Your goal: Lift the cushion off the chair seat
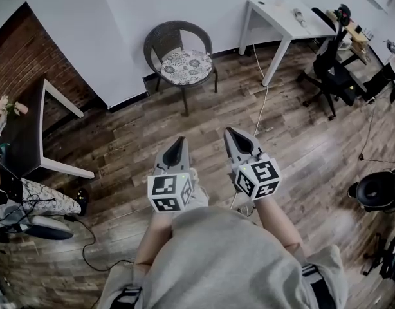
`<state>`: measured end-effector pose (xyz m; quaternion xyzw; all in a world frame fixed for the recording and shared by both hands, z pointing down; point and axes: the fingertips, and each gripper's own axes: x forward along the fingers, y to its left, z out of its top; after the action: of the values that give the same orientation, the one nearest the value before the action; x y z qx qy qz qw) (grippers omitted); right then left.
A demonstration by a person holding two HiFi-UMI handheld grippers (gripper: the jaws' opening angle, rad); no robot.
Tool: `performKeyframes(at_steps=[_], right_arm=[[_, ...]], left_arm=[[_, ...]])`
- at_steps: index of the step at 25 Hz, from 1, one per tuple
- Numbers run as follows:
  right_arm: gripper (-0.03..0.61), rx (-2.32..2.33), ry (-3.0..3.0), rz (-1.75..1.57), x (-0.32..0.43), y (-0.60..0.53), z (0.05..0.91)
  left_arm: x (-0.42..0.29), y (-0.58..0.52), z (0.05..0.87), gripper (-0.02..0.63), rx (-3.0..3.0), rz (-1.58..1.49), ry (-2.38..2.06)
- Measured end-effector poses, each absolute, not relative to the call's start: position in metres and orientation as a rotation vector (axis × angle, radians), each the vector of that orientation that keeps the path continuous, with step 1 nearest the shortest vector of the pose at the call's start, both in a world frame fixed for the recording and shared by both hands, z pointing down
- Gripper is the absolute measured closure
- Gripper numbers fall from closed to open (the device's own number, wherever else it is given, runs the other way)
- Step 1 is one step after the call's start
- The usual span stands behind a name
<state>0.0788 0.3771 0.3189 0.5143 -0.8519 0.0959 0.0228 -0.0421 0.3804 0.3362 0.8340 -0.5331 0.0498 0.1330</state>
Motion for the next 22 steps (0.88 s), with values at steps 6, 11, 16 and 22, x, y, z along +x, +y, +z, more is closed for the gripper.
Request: performKeyframes(at_steps=[6, 11, 16, 22], right_arm=[[0.578, 1.608, -2.621, 0.306, 0.073, 0.321, 0.316], [0.578, 1.624, -2.602, 0.311, 0.062, 0.27, 0.312], [0.578, 1.651, -2.59, 0.31, 0.055, 0.219, 0.31], [0.578, 1.663, -2.576, 0.335, 0.047, 0.164, 0.314]], left_arm=[[-0.051, 0.324, 0.334, 0.598, 2.425, 0.15, -1.529], [-0.065, 0.27, 0.328, 0.598, 2.431, 0.142, -1.519], [-0.076, 0.219, 0.327, 0.598, 2.44, 0.141, -1.508], [-0.084, 0.163, 0.33, 0.598, 2.443, 0.147, -1.483]])
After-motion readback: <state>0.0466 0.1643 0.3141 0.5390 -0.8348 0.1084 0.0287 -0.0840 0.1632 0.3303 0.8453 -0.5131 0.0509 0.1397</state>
